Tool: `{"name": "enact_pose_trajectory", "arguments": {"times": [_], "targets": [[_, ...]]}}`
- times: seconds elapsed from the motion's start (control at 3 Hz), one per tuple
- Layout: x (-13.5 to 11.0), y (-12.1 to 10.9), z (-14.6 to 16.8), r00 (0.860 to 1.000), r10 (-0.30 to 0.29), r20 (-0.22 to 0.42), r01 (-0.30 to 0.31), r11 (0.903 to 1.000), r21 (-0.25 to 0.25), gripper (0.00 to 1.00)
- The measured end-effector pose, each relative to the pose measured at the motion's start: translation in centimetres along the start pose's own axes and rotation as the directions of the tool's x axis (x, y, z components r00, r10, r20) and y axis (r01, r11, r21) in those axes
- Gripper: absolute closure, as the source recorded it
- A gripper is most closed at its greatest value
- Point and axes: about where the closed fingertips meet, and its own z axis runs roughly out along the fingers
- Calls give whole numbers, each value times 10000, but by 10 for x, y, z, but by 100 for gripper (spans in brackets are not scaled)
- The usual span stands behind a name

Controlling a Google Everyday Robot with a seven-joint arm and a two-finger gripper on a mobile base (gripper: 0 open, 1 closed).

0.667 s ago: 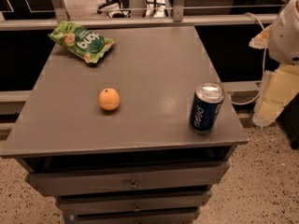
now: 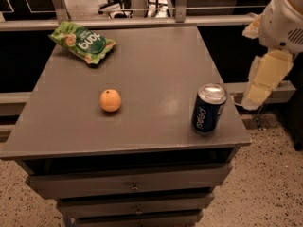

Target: Move orange near pepsi can

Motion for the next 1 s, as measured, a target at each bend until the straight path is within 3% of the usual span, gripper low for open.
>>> {"name": "enact_pose_trajectory", "arguments": {"times": [0.67,1.0], "targets": [[-45,-65,26,9944,458,949,-450,9989,-107,0],[-78,-90,59,9756,1472,1627,-1370,9879,-722,0]]}}
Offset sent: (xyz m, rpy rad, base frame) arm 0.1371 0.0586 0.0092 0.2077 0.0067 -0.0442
